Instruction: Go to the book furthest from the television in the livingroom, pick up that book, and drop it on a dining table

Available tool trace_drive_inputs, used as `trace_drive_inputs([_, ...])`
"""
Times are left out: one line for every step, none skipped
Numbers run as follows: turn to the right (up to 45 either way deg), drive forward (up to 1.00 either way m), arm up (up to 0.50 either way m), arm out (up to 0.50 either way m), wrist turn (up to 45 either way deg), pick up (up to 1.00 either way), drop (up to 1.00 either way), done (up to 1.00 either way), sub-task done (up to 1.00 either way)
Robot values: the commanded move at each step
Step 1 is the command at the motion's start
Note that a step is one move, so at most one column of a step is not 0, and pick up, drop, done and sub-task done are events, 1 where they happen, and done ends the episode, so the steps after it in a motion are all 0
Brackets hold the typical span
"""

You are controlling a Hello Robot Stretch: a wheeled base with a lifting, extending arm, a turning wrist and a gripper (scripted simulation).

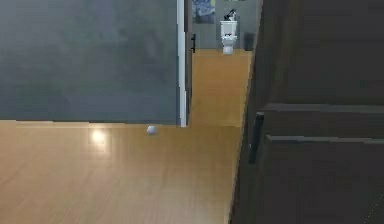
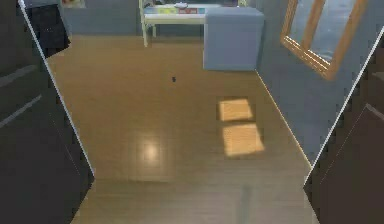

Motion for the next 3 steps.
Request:
trace_drive_inputs([45.0,0.00,0.00,0.00,0.0,0.00,0.00,0.00,0.00])
trace_drive_inputs([45.0,0.00,0.00,0.00,0.0,0.00,0.00,0.00,0.00])
trace_drive_inputs([0.0,0.25,0.00,0.00,0.0,0.00,0.00,0.00,0.00])
